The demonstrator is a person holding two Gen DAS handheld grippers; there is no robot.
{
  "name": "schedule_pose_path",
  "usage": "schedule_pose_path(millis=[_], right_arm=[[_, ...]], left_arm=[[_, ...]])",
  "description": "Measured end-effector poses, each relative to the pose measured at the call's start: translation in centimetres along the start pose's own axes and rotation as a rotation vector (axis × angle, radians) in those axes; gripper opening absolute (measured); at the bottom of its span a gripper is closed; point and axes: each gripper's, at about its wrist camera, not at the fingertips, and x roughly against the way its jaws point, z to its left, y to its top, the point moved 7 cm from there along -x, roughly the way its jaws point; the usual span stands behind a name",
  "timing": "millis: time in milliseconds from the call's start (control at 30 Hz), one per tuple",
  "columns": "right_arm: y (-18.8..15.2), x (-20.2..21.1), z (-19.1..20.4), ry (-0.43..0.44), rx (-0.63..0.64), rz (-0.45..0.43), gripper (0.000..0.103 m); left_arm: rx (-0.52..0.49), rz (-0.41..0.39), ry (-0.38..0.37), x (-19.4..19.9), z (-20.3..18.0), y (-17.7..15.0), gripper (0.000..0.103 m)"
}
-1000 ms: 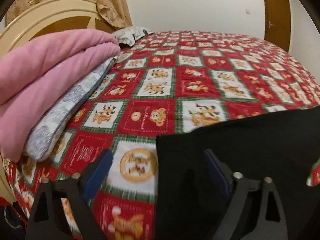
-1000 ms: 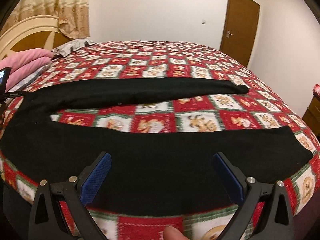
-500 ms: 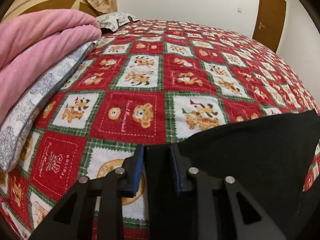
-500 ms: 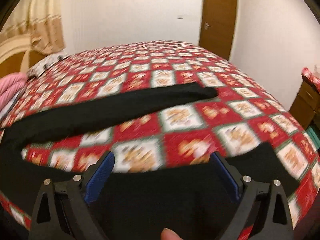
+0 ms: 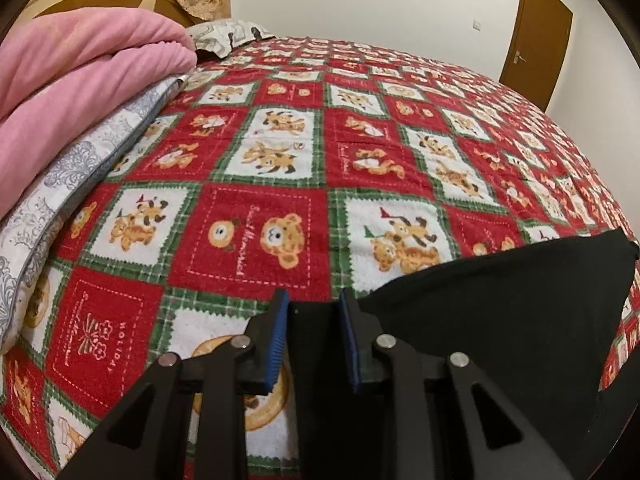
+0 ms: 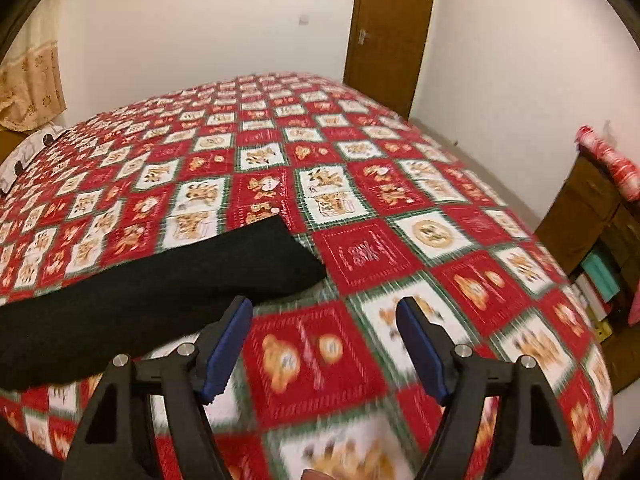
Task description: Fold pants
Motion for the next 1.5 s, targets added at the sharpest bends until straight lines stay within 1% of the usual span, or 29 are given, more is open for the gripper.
schedule_pose_path(millis=[67, 133, 233, 333, 433, 467, 567, 600, 633, 667, 700, 733, 767, 800, 833, 900, 967, 1100, 1133, 1200, 1233, 1367, 1500], right_arm=[[1.3, -2.3, -0.5, 0.020, -0.031, 0.034, 0.076], [2.6, -4.3, -0.5, 0.051, -0.044, 0.045, 0.076], [4.1, -7.4, 0.5, 0.087, -0.030, 0.084, 0.076], [5.5, -10.0, 1.7, 0.122, -0.003, 0.105, 0.076], [6.2, -12.4, 2.5, 0.145, 0.013, 0.141, 0.075], [6.2, -13.1, 2.7, 0.156, 0.017, 0.153, 0.075], [5.7, -15.0, 3.5, 0.166, 0.039, 0.208, 0.075], [5.5, -15.5, 3.6, 0.162, 0.050, 0.222, 0.073], [5.1, -16.1, 3.8, 0.162, 0.063, 0.239, 0.059], [4.8, -16.4, 4.0, 0.168, 0.069, 0.246, 0.052], [4.7, -16.5, 4.3, 0.188, 0.071, 0.247, 0.039], [4.8, -16.4, 4.8, 0.225, 0.069, 0.245, 0.022], [4.9, -16.2, 5.0, 0.233, 0.068, 0.241, 0.018], [5.0, -16.0, 5.2, 0.230, 0.072, 0.238, 0.010], [5.2, -15.5, 5.3, 0.221, 0.086, 0.230, 0.006], [5.7, -14.0, 5.5, 0.216, 0.107, 0.196, 0.005], [6.4, -11.5, 5.2, 0.227, 0.100, 0.136, 0.005], [7.5, -6.2, 4.0, 0.267, 0.084, 0.013, 0.005], [7.7, -4.4, 3.5, 0.282, 0.081, -0.030, 0.005], [7.7, -2.0, 2.6, 0.308, 0.071, -0.088, 0.005], [7.4, -0.3, 1.9, 0.332, 0.059, -0.127, 0.005], [5.4, 4.6, -0.7, 0.390, 0.026, -0.228, 0.005], [1.7, 8.1, -3.9, 0.431, -0.008, -0.270, 0.005]], left_arm=[[-0.013, 0.004, 0.010, 0.0, -0.1, 0.0, 0.027], [-0.023, 0.007, 0.013, 0.0, -0.2, 0.1, 0.027], [-0.014, 0.019, 0.001, 0.0, -0.1, 0.1, 0.027], [-0.005, 0.034, -0.020, -0.1, -0.1, 0.2, 0.023], [-0.018, 0.046, -0.009, -0.2, -0.3, 0.2, 0.023], [-0.028, 0.051, -0.003, -0.2, -0.5, 0.3, 0.022], [-0.077, 0.062, 0.021, -0.3, -1.1, 0.5, 0.020], [-0.088, 0.062, 0.024, -0.3, -1.2, 0.6, 0.017], [-0.094, 0.063, 0.018, -0.4, -1.4, 0.6, 0.015], [-0.094, 0.061, 0.018, -0.5, -1.5, 0.6, 0.014], [-0.094, 0.058, 0.018, -0.6, -1.5, 0.6, 0.013], [-0.095, 0.053, 0.018, -0.8, -1.5, 0.6, 0.012], [-0.095, 0.048, 0.017, -0.9, -1.5, 0.6, 0.012], [-0.095, 0.044, 0.019, -0.9, -1.5, 0.6, 0.012], [-0.091, 0.040, 0.021, -0.9, -1.4, 0.7, 0.011], [-0.088, 0.027, 0.019, -0.5, -1.4, 1.0, 0.011], [-0.090, 0.000, 0.013, 0.4, -1.4, 1.2, 0.011], [-0.064, -0.087, -0.025, 3.4, -1.1, 1.8, 0.011], [-0.059, -0.112, -0.039, 4.3, -1.1, 1.8, 0.011], [-0.052, -0.146, -0.063, 5.7, -1.1, 1.7, 0.011], [-0.044, -0.163, -0.075, 6.3, -1.1, 1.6, 0.011], [-0.010, -0.233, -0.125, 8.8, -0.9, 0.7, 0.011], [0.027, -0.274, -0.180, 10.7, -0.6, -1.4, 0.011]])
